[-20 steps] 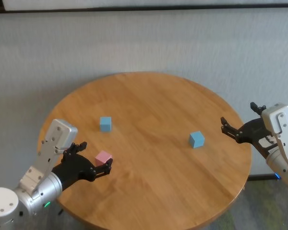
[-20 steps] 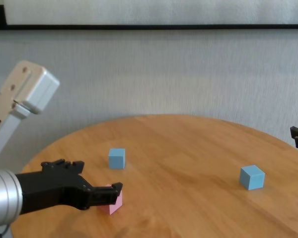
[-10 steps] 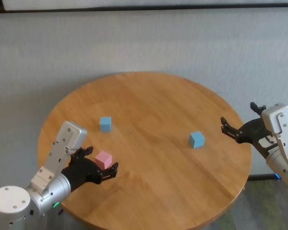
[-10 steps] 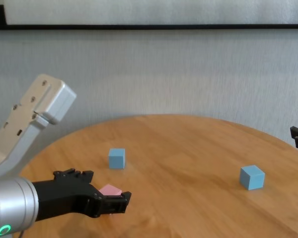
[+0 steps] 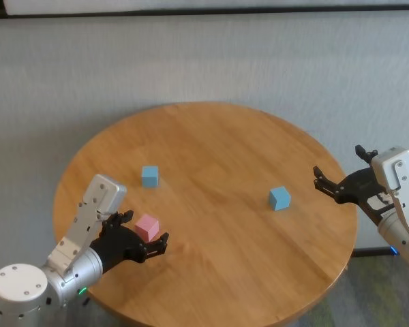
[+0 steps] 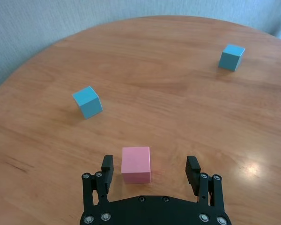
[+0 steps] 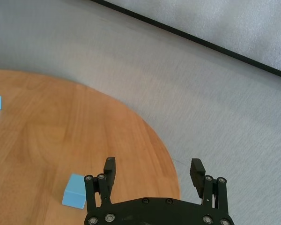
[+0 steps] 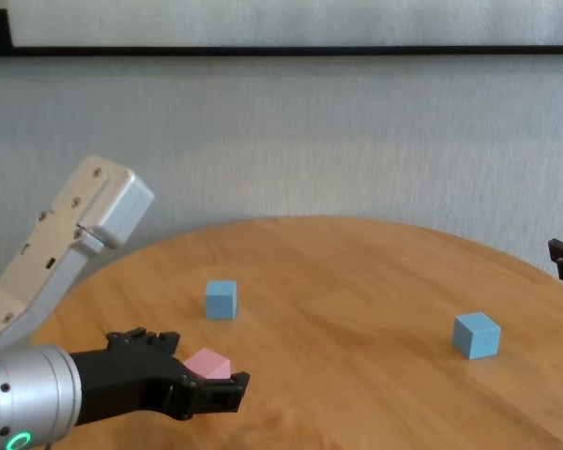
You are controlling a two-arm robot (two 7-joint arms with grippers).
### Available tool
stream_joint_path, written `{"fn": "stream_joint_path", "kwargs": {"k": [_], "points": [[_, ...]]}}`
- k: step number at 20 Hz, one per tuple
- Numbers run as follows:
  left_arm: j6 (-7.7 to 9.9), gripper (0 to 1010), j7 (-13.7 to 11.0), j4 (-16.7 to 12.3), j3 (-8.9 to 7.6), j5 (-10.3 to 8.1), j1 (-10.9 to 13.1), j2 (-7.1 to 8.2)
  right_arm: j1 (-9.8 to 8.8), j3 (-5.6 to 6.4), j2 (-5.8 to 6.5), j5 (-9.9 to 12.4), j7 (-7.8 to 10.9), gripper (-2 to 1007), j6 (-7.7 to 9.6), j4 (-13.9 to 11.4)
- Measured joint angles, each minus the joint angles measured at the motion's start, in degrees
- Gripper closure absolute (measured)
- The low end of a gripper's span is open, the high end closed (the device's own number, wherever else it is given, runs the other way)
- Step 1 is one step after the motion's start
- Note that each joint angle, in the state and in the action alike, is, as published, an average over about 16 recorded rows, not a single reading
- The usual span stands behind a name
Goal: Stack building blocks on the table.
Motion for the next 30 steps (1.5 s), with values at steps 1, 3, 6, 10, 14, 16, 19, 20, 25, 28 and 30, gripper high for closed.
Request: {"fn": "stream_joint_path", "kwargs": {"k": [1, 3, 6, 10, 14, 16, 19, 20, 25, 28, 30], "points": [[-0.03, 10, -0.1, 0.3, -0.02, 0.18, -0.1, -0.16, 0.0, 0.0, 0.0, 0.0, 0.0, 0, 0.0, 0.0], [-0.09, 10, -0.3, 0.9, -0.06, 0.55, -0.4, -0.49, 0.0, 0.0, 0.0, 0.0, 0.0, 0, 0.0, 0.0], [-0.22, 10, -0.6, 1.9, -0.09, 1.15, -0.8, -0.98, 0.0, 0.0, 0.0, 0.0, 0.0, 0, 0.0, 0.0], [-0.42, 10, -1.0, 3.3, -0.21, 1.91, -1.4, -1.64, 0.0, 0.0, 0.0, 0.0, 0.0, 0, 0.0, 0.0], [-0.56, 10, -1.2, 4.5, -0.41, 2.6, -1.9, -2.27, 0.0, 0.0, 0.0, 0.0, 0.0, 0, 0.0, 0.0], [-0.63, 10, -1.4, 5.1, -0.52, 2.93, -2.1, -2.57, 0.0, 0.0, 0.0, 0.0, 0.0, 0, 0.0, 0.0], [-0.75, 10, -1.6, 6.0, -0.69, 3.41, -2.4, -3.01, 0.0, 0.0, 0.0, 0.0, 0.0, 0, 0.0, 0.0], [-0.78, 10, -1.6, 6.2, -0.76, 3.56, -2.5, -3.16, 0.0, 0.0, 0.0, 0.0, 0.0, 0, 0.0, 0.0], [-0.96, 10, -2.0, 7.5, -1.08, 4.23, -2.8, -3.85, 0.0, 0.0, 0.0, 0.0, 0.0, 0, 0.0, 0.0], [-1.09, 10, -2.3, 8.1, -1.23, 4.57, -3.0, -4.16, 0.0, 0.0, 0.0, 0.0, 0.0, 0, 0.0, 0.0], [-1.24, 10, -2.4, 8.5, -1.35, 4.78, -3.1, -4.38, 0.0, 0.0, 0.0, 0.0, 0.0, 0, 0.0, 0.0]]}}
